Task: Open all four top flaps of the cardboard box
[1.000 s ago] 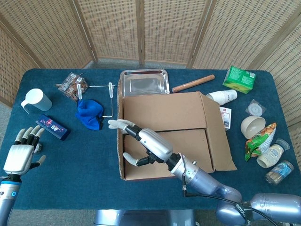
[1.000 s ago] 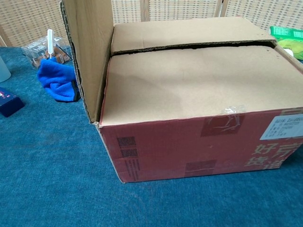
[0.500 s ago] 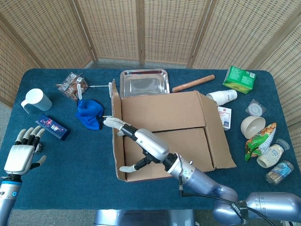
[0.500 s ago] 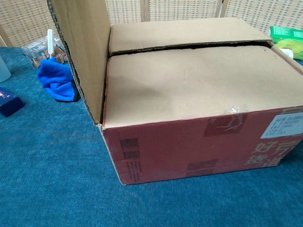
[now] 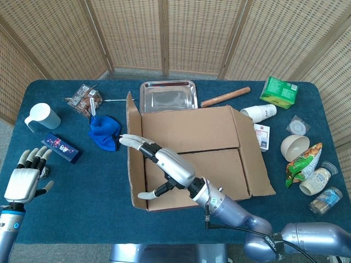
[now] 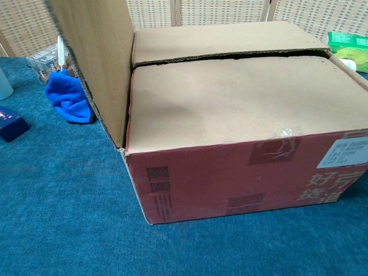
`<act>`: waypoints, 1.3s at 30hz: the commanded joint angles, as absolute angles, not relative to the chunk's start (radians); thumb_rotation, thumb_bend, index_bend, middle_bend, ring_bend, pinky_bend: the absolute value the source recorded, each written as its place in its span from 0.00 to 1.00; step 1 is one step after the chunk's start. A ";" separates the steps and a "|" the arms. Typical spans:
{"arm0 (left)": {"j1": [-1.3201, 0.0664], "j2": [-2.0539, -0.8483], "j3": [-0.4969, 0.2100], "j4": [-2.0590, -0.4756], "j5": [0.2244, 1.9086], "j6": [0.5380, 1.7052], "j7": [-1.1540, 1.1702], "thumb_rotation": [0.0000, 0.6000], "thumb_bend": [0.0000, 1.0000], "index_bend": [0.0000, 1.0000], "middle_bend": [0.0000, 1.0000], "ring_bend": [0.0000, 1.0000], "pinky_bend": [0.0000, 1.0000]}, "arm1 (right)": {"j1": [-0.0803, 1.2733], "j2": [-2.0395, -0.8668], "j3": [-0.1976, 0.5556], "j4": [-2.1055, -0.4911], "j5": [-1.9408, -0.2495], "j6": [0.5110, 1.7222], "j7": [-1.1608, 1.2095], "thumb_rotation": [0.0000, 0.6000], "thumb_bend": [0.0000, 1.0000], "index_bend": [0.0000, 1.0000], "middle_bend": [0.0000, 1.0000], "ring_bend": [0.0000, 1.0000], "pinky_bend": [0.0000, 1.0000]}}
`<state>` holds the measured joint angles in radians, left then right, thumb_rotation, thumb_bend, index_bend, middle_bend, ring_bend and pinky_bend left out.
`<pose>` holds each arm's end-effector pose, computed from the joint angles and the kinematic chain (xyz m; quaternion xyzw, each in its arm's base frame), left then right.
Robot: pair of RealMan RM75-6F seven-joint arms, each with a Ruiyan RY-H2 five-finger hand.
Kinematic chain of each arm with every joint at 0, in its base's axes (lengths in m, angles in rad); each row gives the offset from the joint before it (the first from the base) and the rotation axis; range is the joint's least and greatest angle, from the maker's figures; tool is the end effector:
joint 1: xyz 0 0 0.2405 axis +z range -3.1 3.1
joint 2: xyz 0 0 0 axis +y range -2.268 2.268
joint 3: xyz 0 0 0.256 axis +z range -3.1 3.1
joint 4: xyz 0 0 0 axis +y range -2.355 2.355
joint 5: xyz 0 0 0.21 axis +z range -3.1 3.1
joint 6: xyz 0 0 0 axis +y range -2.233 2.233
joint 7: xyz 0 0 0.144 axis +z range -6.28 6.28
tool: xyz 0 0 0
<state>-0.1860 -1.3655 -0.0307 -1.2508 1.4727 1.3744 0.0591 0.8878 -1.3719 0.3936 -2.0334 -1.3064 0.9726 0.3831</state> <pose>-0.3473 0.2152 0.0980 -0.6516 -0.3479 -0.3231 0.5916 0.0426 -0.2825 0.0657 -0.6078 0.5081 -0.6101 0.0131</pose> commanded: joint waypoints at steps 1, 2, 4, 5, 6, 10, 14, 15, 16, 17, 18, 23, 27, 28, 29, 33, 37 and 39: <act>-0.186 -1.366 -0.030 -1.251 1.473 1.374 0.060 1.00 0.06 0.00 0.00 0.00 0.00 | 0.886 -1.375 0.393 -2.036 -1.304 0.980 0.376 1.00 0.07 0.00 0.00 0.00 0.00; -0.186 -1.366 -0.030 -1.251 1.473 1.374 0.061 1.00 0.06 0.00 0.00 0.00 0.00 | 0.885 -1.378 0.392 -2.038 -1.304 0.985 0.371 1.00 0.07 0.00 0.00 0.00 0.00; -0.186 -1.367 -0.030 -1.250 1.473 1.373 0.062 1.00 0.06 0.00 0.00 0.00 0.00 | 0.884 -1.389 0.388 -2.042 -1.307 1.000 0.354 1.00 0.07 0.00 0.00 0.00 0.00; -0.186 -1.367 -0.030 -1.250 1.472 1.372 0.062 1.00 0.06 0.00 0.00 0.00 0.00 | 0.884 -1.397 0.384 -2.042 -1.312 1.008 0.341 1.00 0.07 0.00 0.00 0.00 0.00; -0.186 -1.368 -0.030 -1.249 1.472 1.372 0.062 1.00 0.06 0.00 0.00 0.00 0.00 | 0.883 -1.406 0.379 -2.043 -1.318 1.017 0.326 1.00 0.07 0.00 0.00 0.00 0.00; -0.186 -1.369 -0.029 -1.248 1.472 1.373 0.063 1.00 0.06 0.00 0.00 0.00 0.00 | 0.885 -1.431 0.365 -2.050 -1.323 1.030 0.298 1.00 0.07 0.00 0.00 0.00 0.00; -0.185 -1.369 -0.029 -1.247 1.472 1.373 0.064 1.00 0.06 0.00 0.00 0.00 0.00 | 0.890 -1.439 0.363 -2.058 -1.311 1.023 0.287 1.00 0.07 0.00 0.00 0.00 0.00; -0.186 -1.370 -0.029 -1.247 1.472 1.373 0.065 1.00 0.06 0.00 0.00 0.00 0.00 | 0.891 -1.440 0.359 -2.061 -1.311 1.019 0.285 1.00 0.07 0.00 0.00 0.00 0.01; -0.186 -1.370 -0.029 -1.246 1.472 1.373 0.066 1.00 0.06 0.00 0.00 0.00 0.00 | 0.891 -1.440 0.352 -2.067 -1.310 1.012 0.287 1.00 0.07 0.00 0.00 0.00 0.01; -0.186 -1.370 -0.029 -1.246 1.472 1.373 0.067 1.00 0.06 0.00 0.00 0.00 0.00 | 0.892 -1.439 0.347 -2.071 -1.309 1.005 0.290 1.00 0.07 0.00 0.00 0.00 0.02; -0.186 -1.371 -0.029 -1.246 1.472 1.372 0.067 1.00 0.06 0.00 0.00 0.00 0.00 | 0.892 -1.438 0.343 -2.074 -1.310 0.997 0.296 1.00 0.07 0.00 0.00 0.00 0.03; -0.185 -1.371 -0.029 -1.245 1.472 1.374 0.066 1.00 0.06 0.00 0.00 0.00 0.00 | 0.896 -1.430 0.341 -2.060 -1.312 0.979 0.309 1.00 0.07 0.00 0.00 0.00 0.06; -0.186 -1.370 -0.030 -1.244 1.471 1.373 0.065 1.00 0.06 0.00 0.00 0.00 0.00 | 0.894 -1.417 0.342 -2.050 -1.309 0.966 0.334 1.00 0.08 0.00 0.00 0.02 0.06; -0.186 -1.370 -0.030 -1.243 1.470 1.372 0.065 1.00 0.06 0.00 0.00 0.00 0.00 | 0.893 -1.415 0.343 -2.046 -1.308 0.965 0.341 1.00 0.09 0.00 0.00 0.05 0.06; -0.186 -1.371 -0.030 -1.243 1.470 1.372 0.066 1.00 0.06 0.00 0.00 0.00 0.00 | 0.892 -1.412 0.343 -2.043 -1.308 0.963 0.347 1.00 0.10 0.00 0.00 0.07 0.06; -0.186 -1.372 -0.030 -1.242 1.470 1.372 0.068 1.00 0.06 0.00 0.00 0.00 0.00 | 0.893 -1.399 0.346 -2.035 -1.302 0.943 0.378 1.00 0.14 0.00 0.00 0.12 0.06; -0.186 -1.373 -0.030 -1.242 1.470 1.372 0.069 1.00 0.06 0.00 0.00 0.00 0.00 | 0.894 -1.381 0.347 -2.033 -1.299 0.920 0.410 1.00 0.15 0.00 0.15 0.10 0.05; -0.185 -1.373 -0.030 -1.242 1.470 1.372 0.070 1.00 0.06 0.00 0.00 0.00 0.00 | 0.894 -1.374 0.347 -2.032 -1.298 0.912 0.417 1.00 0.15 0.00 0.29 0.08 0.03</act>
